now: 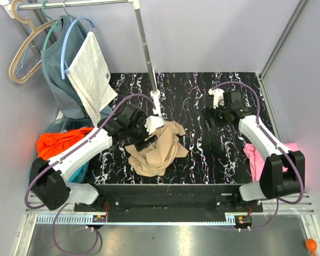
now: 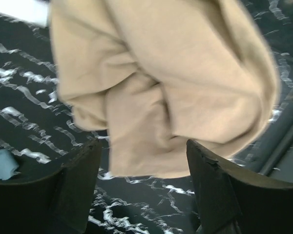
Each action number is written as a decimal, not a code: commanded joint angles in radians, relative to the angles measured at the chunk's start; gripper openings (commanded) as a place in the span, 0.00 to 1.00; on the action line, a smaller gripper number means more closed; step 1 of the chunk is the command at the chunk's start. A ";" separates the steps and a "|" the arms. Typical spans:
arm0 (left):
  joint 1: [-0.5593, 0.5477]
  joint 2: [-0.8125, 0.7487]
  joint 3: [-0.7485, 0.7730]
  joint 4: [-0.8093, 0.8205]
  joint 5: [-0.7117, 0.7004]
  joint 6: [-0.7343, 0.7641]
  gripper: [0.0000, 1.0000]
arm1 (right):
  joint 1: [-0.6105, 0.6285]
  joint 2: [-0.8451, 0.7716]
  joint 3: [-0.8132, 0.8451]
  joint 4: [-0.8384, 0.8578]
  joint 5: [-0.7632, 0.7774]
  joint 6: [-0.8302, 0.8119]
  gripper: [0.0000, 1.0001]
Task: Fold and stack the t-shirts
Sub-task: Move the tshirt to the center of the board
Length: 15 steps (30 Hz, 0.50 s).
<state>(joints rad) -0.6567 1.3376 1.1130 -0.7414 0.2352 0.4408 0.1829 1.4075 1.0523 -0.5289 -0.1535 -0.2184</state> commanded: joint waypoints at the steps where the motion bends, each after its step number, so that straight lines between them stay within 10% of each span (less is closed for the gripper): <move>1: 0.002 -0.101 -0.090 0.166 -0.227 0.058 0.75 | 0.062 0.048 0.106 -0.022 -0.035 -0.059 1.00; 15: 0.011 -0.159 -0.318 0.263 -0.370 0.197 0.74 | 0.291 0.289 0.261 -0.083 -0.106 -0.110 0.93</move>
<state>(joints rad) -0.6548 1.2350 0.8284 -0.5690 -0.0505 0.5747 0.4400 1.6463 1.2606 -0.5819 -0.2276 -0.2955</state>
